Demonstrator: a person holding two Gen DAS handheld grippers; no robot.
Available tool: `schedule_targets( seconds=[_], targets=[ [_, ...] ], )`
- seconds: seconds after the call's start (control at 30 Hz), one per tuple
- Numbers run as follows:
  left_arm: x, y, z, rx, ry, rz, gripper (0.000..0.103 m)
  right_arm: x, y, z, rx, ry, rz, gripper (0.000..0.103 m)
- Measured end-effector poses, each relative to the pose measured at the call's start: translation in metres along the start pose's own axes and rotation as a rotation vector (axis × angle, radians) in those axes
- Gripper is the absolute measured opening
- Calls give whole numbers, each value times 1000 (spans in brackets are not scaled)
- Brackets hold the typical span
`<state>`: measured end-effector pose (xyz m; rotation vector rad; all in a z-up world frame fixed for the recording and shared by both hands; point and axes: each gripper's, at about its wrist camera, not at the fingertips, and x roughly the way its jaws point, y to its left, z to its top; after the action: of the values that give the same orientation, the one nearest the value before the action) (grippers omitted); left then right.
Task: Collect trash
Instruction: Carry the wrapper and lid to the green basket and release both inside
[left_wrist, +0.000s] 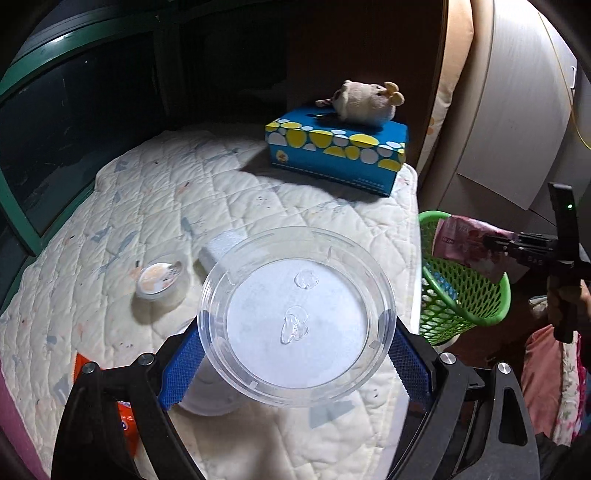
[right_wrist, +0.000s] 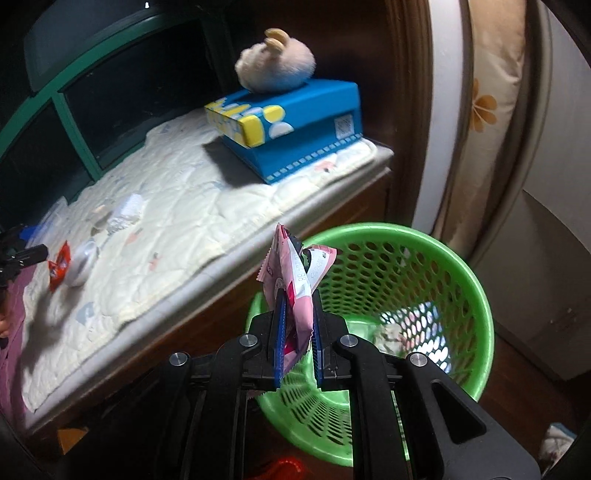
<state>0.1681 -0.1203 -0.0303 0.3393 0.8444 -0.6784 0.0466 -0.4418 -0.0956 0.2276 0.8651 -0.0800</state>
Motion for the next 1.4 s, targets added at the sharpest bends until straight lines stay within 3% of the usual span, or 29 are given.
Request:
schedule_targets(
  seconds=[0.17, 0.33, 0.4, 0.47, 0.53, 0.8, 1.1, 1.4],
  targets=[
    [16, -32, 13, 21, 7, -53, 87, 29, -32, -16, 47, 75, -40, 13],
    [32, -57, 25, 38, 12, -92, 87, 45, -49, -23, 119, 113, -27, 15],
    [38, -68, 29, 43, 16, -112, 87, 47, -54, -24, 140, 122, -9, 20],
    [44, -80, 32, 57, 16, -121, 87, 46, -58, -25, 157, 112, -12, 38],
    [51, -92, 37, 63, 20, -140, 87, 41, -62, -25, 172, 93, -17, 49],
    [79, -145, 49, 103, 37, -207, 87, 1, -78, -22, 207, 14, -23, 50],
    [125, -207, 54, 151, 101, -222, 88, -54, -101, -34, 280, -87, -33, 62],
    [176, -259, 49, 198, 203, -222, 88, -66, -118, -53, 339, -100, -53, 62]
  ],
)
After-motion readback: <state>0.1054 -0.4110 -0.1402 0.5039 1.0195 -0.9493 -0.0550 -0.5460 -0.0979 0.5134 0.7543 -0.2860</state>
